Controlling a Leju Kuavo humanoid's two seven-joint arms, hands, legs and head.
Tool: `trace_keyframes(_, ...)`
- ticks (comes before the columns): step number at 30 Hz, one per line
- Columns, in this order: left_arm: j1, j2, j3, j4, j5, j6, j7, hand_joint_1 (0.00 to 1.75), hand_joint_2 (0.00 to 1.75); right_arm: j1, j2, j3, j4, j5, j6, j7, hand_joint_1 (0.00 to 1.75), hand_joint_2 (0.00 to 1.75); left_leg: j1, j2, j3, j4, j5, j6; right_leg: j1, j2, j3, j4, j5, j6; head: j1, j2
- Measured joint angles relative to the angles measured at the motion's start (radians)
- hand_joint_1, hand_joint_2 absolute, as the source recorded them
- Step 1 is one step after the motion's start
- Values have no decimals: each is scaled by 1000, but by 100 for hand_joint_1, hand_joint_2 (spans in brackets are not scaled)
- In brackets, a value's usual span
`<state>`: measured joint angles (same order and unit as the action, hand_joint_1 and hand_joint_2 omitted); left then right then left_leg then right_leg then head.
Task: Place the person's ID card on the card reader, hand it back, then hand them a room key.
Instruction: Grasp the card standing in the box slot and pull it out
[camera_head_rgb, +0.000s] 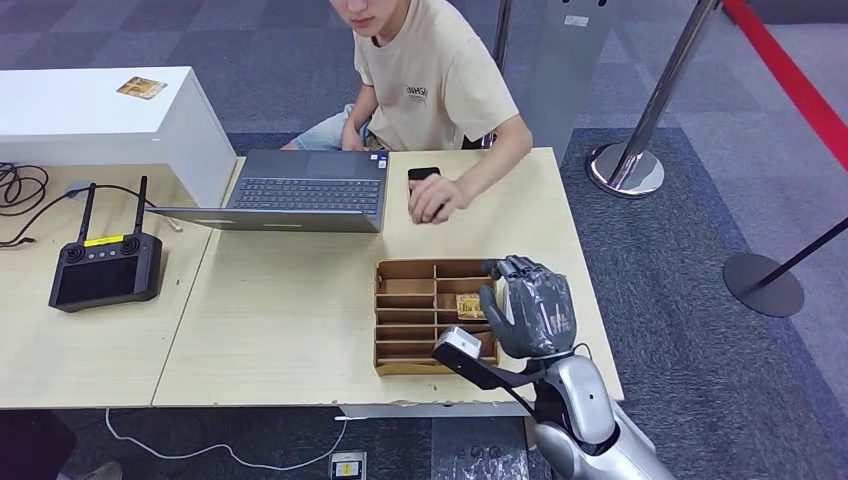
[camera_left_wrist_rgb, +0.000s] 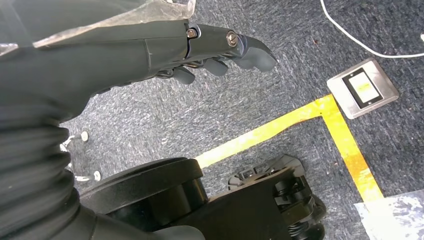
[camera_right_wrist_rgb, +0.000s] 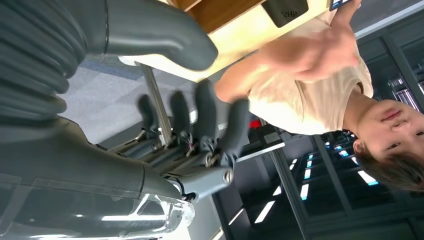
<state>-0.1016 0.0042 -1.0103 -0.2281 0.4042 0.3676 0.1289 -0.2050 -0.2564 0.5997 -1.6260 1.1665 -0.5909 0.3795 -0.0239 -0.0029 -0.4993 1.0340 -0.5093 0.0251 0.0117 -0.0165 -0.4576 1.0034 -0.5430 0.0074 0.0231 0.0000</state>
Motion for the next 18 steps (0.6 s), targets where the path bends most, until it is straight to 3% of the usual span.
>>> trace_keyframes(5, 0, 0, 0, 0, -1, -1, 0, 0, 175, -9, 0, 0, 14, -10, 2, -4, 70, 175, 0, 0, 0, 0, 0, 0, 0, 0, 0, 0, 0, 0, 0, 0)
trace_keyframes(11, 0, 0, -1, 0, 0, -1, 0, 0, 175, -11, 1, 1, 28, -18, 3, -6, 48, 175, 0, 0, 0, 0, 0, 0, 0, 0, 0, 0, 0, 0, 0, 0)
trace_keyframes(18, 0, 0, -1, 0, 1, -1, 0, 0, 175, -12, 1, 2, 51, -30, 1, -11, 50, 175, 0, 0, 0, 0, 0, 0, 0, 0, 0, 0, 0, 0, 0, 0)
